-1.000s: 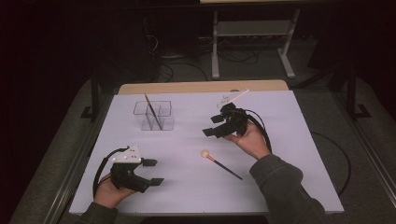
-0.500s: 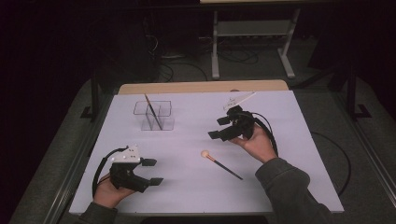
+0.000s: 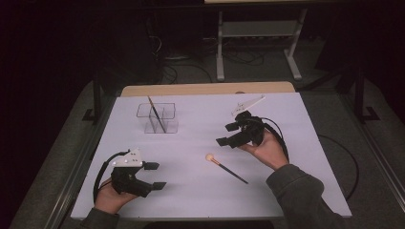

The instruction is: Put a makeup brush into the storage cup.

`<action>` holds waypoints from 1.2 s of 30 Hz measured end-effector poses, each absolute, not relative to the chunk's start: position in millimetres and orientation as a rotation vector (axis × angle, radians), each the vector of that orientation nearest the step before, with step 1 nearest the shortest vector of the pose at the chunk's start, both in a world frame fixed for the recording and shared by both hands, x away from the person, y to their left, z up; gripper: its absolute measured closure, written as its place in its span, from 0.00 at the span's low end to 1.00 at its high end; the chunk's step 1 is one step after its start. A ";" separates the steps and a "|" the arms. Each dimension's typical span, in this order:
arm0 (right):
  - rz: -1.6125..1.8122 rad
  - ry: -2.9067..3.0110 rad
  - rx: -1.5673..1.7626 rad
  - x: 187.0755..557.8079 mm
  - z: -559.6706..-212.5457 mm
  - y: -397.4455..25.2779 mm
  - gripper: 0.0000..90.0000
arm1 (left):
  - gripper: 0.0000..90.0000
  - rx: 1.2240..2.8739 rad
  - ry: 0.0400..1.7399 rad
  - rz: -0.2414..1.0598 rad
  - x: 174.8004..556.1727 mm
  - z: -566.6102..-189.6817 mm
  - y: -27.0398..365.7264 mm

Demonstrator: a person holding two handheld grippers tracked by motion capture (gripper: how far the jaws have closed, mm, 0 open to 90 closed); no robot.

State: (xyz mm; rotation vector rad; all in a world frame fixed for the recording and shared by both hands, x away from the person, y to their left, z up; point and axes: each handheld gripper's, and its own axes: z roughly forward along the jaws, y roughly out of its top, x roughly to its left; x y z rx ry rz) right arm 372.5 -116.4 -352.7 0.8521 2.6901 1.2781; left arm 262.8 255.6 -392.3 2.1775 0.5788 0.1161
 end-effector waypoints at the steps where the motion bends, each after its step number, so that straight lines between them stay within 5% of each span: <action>1: 1.274 2.691 0.853 371.8 -352.8 -116.6 0.29 | 0.29 2.179 0.577 0.116 262.9 -392.2 255.6; 36: 1.150 2.782 0.884 357.4 -377.2 -112.3 0.32 | 0.29 2.177 0.581 0.125 261.8 -390.6 256.8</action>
